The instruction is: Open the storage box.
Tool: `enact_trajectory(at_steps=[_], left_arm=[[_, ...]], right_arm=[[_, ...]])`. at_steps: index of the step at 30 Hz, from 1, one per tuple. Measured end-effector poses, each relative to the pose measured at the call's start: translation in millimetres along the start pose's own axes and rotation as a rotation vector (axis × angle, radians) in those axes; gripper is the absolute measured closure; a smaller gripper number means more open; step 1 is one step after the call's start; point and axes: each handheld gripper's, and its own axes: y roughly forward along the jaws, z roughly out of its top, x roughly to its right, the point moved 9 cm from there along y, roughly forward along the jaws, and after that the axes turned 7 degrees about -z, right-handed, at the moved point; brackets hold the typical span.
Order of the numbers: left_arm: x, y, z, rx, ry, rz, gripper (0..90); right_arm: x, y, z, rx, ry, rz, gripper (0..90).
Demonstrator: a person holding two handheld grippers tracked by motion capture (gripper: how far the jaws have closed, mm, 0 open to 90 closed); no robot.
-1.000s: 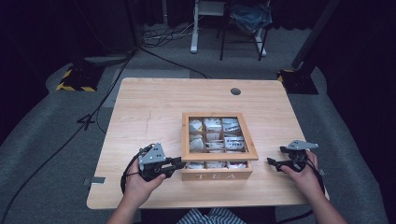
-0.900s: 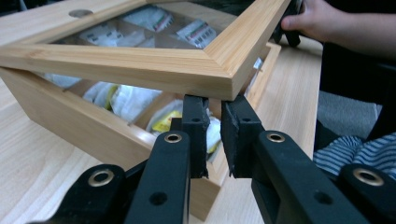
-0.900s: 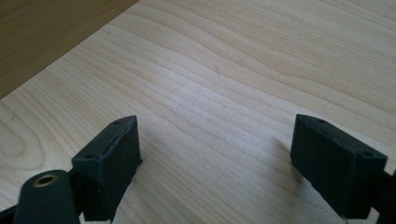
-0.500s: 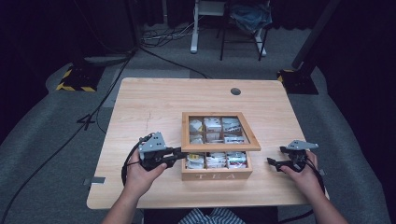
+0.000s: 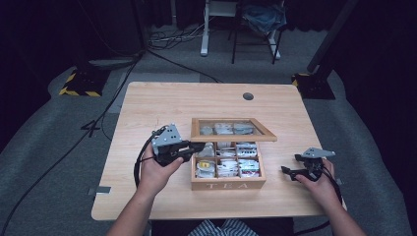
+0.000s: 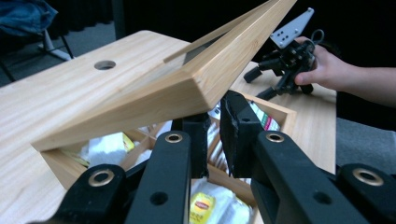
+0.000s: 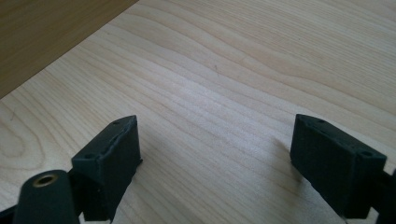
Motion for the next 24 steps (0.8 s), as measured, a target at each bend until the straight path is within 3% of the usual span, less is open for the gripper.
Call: enact_trajectory(at_steps=[7, 11, 19, 21, 24], left_arm=[[-6.1, 4.7, 9.4, 0.018, 0.008, 0.025, 80.8], [-10.3, 7.7, 15.9, -0.007, 0.01, 0.041, 81.8], [-19.0, 9.7, 27.9, -0.005, 0.009, 0.06, 82.0], [-21.8, 11.0, 29.1, -0.018, 0.012, 0.072, 82.0], [-24.7, 11.5, 32.5, 0.002, 0.0, 0.063, 82.0]], right_arm=[[0.0, -0.2, -0.1, 0.0, 0.002, -0.003, 16.2], [-0.1, -0.2, -0.2, -0.001, 0.003, -0.004, 16.2], [-0.1, 0.0, 0.1, -0.003, 0.009, -0.01, 16.6], [-0.1, -0.3, 0.4, -0.002, 0.012, -0.012, 21.1], [-1.6, -3.5, 1.7, -0.034, 0.014, -0.015, 30.7]])
